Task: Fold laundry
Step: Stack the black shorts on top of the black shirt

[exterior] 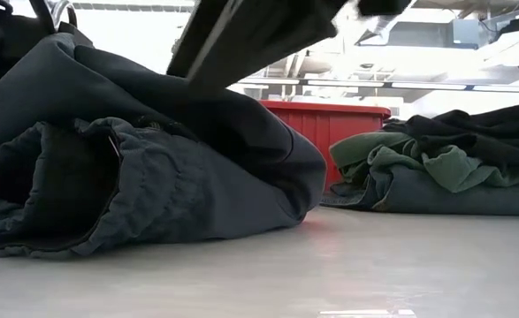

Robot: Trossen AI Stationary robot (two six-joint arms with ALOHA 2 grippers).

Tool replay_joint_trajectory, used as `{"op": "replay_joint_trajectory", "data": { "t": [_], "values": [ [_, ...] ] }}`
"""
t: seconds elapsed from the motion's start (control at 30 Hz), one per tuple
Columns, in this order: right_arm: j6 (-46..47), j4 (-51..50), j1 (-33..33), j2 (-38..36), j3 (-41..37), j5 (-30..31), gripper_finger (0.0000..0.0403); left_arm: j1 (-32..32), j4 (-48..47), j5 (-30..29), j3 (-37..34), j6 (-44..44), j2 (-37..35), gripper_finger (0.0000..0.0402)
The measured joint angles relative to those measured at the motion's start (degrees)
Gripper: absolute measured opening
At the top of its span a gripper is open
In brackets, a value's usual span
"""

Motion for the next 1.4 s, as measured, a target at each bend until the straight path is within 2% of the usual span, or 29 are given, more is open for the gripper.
{"op": "replay_joint_trajectory", "data": {
  "t": [0.07, 0.2, 0.37, 0.53, 0.63, 0.73, 0.9, 1.03, 1.27, 1.4],
  "values": [
    [-1.19, -1.76, 0.46, -0.01, 0.84, 0.29, 0.0280, 0.00, 0.02, 0.00, 0.00, 0.27, 0.00, 0.0086],
    [-2.62, -1.88, 2.21, 0.02, 2.96, 6.67, 0.0291, 0.00, 0.02, 0.01, 0.00, 0.63, 0.00, 0.0086],
    [4.05, -6.33, 2.01, -0.25, 4.06, 6.56, 0.0316, 0.00, 0.40, 0.01, 0.00, 0.65, 0.00, 0.0086],
    [-6.20, -5.15, 2.07, -0.07, 3.94, 7.47, 0.0335, 0.00, 1.29, 0.36, -0.04, 0.67, 0.00, 0.0086],
    [-4.48, -3.73, 2.80, -0.08, 3.97, 7.65, 0.0341, -0.02, 1.29, 0.37, -0.04, 0.63, 0.02, 0.0086],
    [-3.22, -5.88, 2.81, 0.53, 3.97, 4.65, 0.0345, -0.02, 1.29, 0.39, -0.04, 0.59, 0.02, 0.0086],
    [-8.62, -3.72, 2.24, 1.56, 2.70, 4.62, 0.0347, 0.00, 1.29, 0.48, -0.04, 0.59, 0.02, 0.0086],
    [-9.38, -2.09, 1.07, 3.77, 2.68, 5.22, 0.0347, 0.00, 1.41, 0.54, -0.04, 0.56, 0.02, 0.0086],
    [-18.32, 3.50, -0.14, 10.75, 2.66, 13.15, 0.0347, -0.15, 2.07, 1.09, -0.04, 0.43, 0.04, 0.0086],
    [-19.12, 6.41, -0.25, 13.03, 2.79, 16.99, 0.0346, -0.55, 2.31, 1.24, -0.04, 0.44, 0.04, 0.0086]
  ]
}}
